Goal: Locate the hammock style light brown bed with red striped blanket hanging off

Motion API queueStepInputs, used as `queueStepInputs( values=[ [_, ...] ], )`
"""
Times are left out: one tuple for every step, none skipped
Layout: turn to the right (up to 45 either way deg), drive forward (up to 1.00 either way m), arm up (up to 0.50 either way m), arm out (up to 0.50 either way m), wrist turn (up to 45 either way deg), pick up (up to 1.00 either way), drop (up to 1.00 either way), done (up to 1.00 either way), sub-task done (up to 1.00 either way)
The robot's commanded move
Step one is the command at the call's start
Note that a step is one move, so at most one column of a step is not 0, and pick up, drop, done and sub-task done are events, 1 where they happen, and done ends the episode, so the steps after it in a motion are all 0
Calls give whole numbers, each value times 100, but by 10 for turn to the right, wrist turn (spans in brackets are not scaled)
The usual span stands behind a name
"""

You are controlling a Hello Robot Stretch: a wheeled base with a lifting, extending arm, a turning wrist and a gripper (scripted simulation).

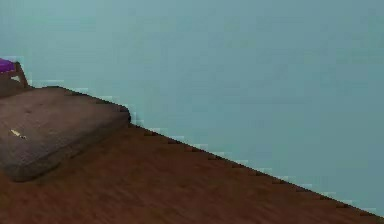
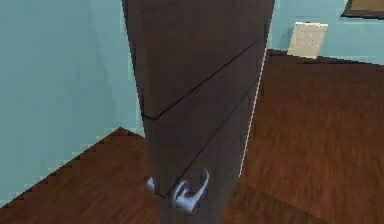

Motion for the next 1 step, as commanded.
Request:
queueStepInputs(
  values=[
    [-450, 0, 0, 0, 0, 0, 0, 0, 0]
  ],
)
